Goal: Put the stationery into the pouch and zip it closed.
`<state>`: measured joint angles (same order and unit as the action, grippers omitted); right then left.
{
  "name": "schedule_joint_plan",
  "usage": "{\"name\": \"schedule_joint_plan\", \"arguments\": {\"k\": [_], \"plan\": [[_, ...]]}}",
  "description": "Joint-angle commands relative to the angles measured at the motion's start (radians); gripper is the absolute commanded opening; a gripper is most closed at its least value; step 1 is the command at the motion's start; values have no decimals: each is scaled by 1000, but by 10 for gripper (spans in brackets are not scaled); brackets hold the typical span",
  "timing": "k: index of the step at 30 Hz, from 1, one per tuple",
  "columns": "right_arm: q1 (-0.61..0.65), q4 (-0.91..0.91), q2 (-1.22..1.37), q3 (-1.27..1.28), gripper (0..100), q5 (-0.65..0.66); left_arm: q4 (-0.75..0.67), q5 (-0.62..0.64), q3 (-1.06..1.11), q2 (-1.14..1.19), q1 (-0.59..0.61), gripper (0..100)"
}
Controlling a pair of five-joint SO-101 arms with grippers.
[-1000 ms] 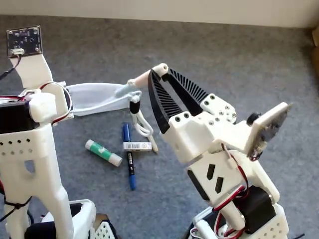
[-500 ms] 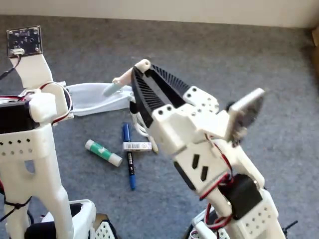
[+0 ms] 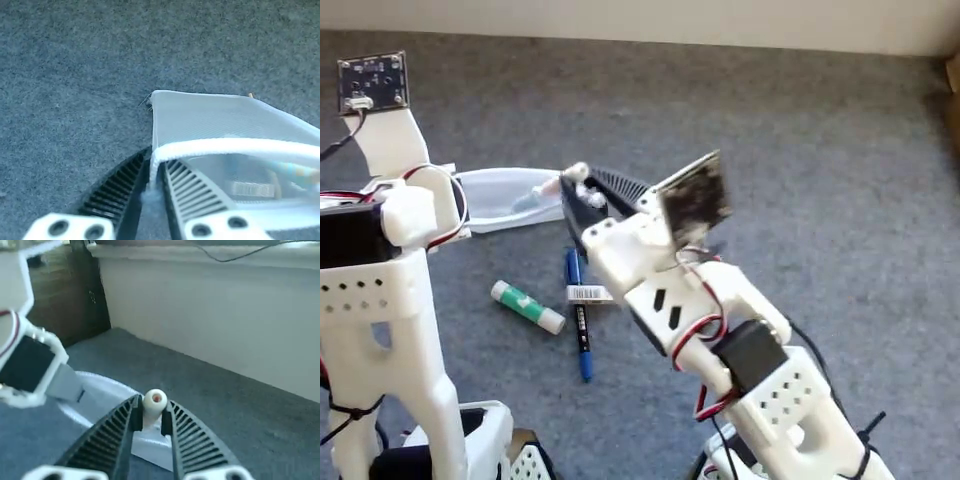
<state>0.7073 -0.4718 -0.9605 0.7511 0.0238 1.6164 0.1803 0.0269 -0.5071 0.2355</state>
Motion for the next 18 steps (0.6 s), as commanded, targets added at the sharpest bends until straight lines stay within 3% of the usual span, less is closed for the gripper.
{"name": "schedule_joint_plan", "arguments": {"k": [1,15,18], "plan": [[51,31,-1,36,5,137,-5,6,-35,12,-19,11],[94,28,7,99,8,147,-5,6,-31,13,-19,11],[91,28,4,94,45,146,-5,6,-31,13,-19,11]]}}
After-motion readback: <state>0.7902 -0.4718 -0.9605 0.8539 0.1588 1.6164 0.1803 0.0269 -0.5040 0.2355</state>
